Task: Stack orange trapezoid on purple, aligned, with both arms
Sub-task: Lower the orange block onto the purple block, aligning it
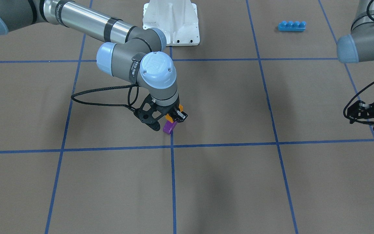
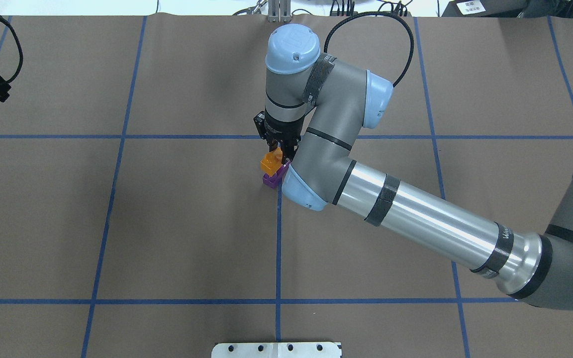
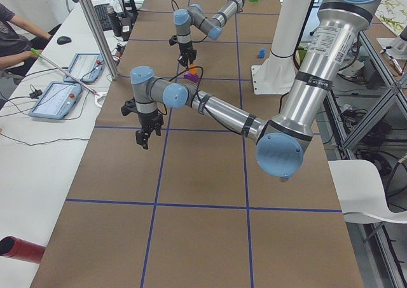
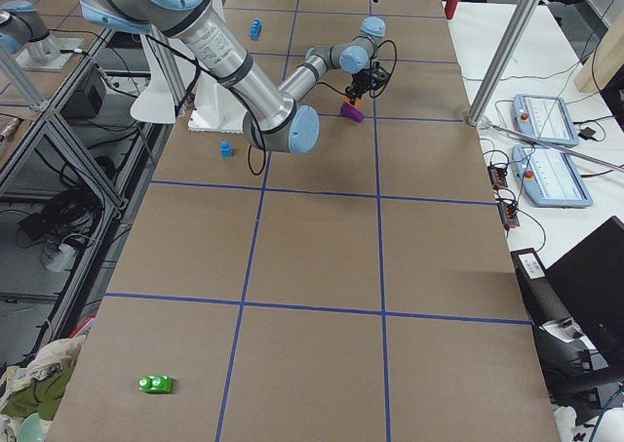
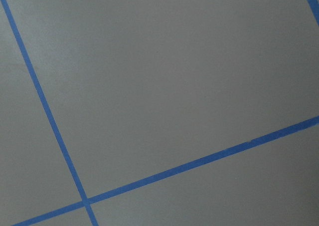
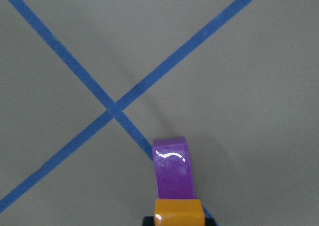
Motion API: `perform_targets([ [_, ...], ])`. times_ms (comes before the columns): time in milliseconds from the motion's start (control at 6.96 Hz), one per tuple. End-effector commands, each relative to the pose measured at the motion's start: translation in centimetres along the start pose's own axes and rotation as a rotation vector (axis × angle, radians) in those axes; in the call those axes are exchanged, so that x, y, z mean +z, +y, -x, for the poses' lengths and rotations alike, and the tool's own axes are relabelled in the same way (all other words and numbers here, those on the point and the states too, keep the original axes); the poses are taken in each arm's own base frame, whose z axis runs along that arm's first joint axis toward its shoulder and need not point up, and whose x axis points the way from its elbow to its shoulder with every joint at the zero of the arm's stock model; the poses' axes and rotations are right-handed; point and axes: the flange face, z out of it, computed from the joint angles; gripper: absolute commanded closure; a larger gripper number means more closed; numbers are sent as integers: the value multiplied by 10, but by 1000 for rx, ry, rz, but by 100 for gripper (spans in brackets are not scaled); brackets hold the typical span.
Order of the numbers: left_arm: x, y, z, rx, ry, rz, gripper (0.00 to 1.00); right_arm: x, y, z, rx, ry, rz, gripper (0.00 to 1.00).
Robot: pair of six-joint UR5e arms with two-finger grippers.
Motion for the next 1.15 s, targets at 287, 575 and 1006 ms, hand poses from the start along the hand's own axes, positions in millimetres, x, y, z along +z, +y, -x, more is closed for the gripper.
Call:
perform_targets([
  [287,3,0,1,-1,0,2,0,6,0,-3,-2,6,-3,100],
  [575,5,0,2,-2,0,7,0,9,4,-3,-10,0,-1,100],
  [1006,6,-1,2,-1,0,6,0,15,0,-2,-14,-7,0,100],
])
